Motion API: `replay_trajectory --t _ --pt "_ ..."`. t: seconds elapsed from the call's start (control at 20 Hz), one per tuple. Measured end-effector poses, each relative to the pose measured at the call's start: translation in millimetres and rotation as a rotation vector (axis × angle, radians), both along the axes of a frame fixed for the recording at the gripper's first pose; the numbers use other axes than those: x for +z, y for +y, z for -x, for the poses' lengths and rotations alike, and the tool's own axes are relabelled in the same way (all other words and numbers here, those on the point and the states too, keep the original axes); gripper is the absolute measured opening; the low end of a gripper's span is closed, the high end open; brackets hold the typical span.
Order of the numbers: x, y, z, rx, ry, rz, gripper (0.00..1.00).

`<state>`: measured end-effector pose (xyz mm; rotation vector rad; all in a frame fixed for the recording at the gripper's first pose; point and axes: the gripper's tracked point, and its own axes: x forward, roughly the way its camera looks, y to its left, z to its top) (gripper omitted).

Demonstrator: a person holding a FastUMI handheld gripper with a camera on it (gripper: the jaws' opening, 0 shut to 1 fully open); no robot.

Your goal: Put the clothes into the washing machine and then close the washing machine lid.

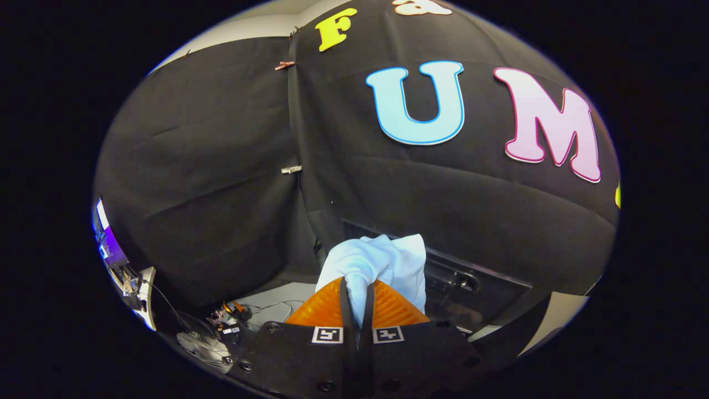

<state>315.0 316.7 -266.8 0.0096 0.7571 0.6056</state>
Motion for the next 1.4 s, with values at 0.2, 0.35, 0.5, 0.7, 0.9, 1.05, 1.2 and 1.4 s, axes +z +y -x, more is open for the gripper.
replay_trajectory --t 0.2,0.35,0.5,0.7,0.9,1.05,1.2,1.4 --pt "-56.9 9.3 6.6 0.050 0.097 0.045 0.05" --pt "-92.4 2.4 21.7 0.065 0.163 0.086 0.05" --pt "-114.6 -5.7 27.2 0.046 0.193 0.125 0.05" --pt "-141.3 -12.2 39.7 0.050 0.272 0.181 0.05" --pt "-148.2 -11.8 44.7 0.060 0.305 0.204 0.05" --pt "-147.8 -12.5 47.0 0.063 0.308 0.216 0.26" --pt "-138.3 -11.3 36.5 0.036 0.283 0.182 0.71" --pt "-131.9 -15.9 30.0 0.005 0.274 0.168 1.00"
